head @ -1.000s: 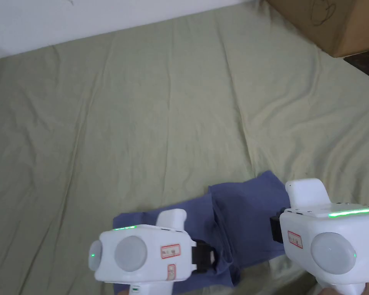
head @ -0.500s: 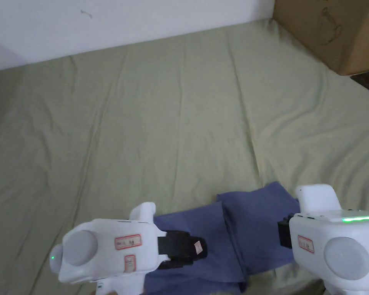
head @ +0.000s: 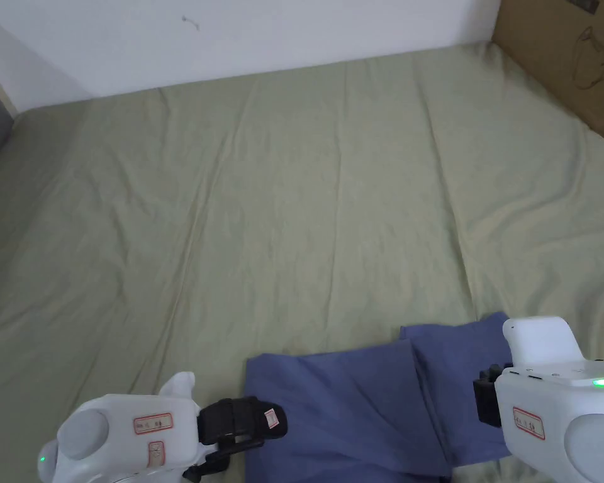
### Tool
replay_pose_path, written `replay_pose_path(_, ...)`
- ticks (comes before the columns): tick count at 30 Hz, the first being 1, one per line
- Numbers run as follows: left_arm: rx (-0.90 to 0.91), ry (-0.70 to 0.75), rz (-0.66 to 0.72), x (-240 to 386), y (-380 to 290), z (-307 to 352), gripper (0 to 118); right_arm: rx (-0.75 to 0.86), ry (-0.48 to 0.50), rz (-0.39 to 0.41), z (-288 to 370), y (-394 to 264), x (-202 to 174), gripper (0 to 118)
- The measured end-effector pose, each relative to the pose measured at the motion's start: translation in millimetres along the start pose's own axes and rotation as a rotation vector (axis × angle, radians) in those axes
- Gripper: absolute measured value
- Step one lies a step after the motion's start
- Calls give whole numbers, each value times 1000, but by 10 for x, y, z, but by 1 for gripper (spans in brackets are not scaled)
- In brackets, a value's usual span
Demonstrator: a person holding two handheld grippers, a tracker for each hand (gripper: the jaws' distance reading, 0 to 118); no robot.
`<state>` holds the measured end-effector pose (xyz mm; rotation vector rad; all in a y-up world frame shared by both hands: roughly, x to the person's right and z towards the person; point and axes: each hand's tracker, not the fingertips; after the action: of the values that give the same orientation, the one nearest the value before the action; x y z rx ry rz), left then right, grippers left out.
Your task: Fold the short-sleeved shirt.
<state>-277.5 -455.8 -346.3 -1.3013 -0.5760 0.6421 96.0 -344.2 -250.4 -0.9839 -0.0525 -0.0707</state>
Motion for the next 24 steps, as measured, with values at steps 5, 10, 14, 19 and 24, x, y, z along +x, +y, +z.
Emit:
replay_pose_path(5,-9,-42,-32,107,116,-69,118,-11,6,20,-10,21,-98,4)
replay_pose_path(10,-23,-118,8,82,178,-213,102,-33,10,43,-61,6,-158,4)
replay_pose_path(14,-7,-117,30,-27,207,-157,15,-46,13,55,-73,-10,-196,4)
replay_pose_path(19,-15,-174,80,-221,153,-26,13,-54,13,68,-98,0,-228,4)
replay_pose_path(24,2,-149,68,-336,133,331,12,-59,12,73,-100,13,-243,4)
